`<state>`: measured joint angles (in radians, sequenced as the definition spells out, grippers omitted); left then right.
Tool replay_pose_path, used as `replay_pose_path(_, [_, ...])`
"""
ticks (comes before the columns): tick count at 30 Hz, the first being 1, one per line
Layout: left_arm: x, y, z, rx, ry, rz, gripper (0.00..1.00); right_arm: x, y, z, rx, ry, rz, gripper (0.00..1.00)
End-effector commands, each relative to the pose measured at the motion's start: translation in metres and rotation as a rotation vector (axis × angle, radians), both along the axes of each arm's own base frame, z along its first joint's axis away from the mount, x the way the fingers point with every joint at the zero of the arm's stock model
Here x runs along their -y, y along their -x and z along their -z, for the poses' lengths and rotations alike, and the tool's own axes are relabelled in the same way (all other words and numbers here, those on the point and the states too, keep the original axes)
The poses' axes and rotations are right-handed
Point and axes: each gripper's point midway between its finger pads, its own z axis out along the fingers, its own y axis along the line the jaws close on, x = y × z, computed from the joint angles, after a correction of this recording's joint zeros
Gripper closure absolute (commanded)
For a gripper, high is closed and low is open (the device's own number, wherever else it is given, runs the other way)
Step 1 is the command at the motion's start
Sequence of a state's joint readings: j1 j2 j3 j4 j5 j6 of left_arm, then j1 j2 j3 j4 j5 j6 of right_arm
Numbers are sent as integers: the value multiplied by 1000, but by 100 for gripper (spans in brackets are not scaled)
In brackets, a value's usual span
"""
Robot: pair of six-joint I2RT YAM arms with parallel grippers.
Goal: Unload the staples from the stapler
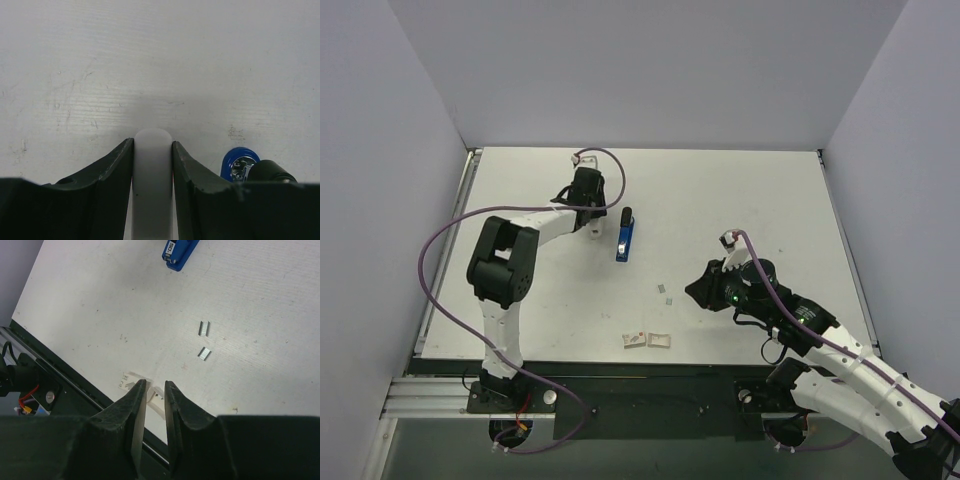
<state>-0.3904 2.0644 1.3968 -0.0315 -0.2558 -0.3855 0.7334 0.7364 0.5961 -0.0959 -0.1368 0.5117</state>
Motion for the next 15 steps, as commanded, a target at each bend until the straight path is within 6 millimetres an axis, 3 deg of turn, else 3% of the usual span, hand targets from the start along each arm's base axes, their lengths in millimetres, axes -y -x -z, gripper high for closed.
replay_pose_path(1, [0,14,2,-35,16,26,54,0,3,1,-16,-10,-3,79])
replay_pose_path(9, [-2,16,-36,20,21,31,44,1,11,-3,-30,-9,-26,66])
replay_pose_path(11, [-2,18,-51,37,23,26,42,2,15,-3,-39,8,-48,64])
replay_pose_path(12, [-3,19,-64,58,25,20,35,2,18,-1,-53,24,-63,62])
replay_pose_path(15, [-9,25,-100,106,34,-5,29,4,25,5,-82,49,-89,59])
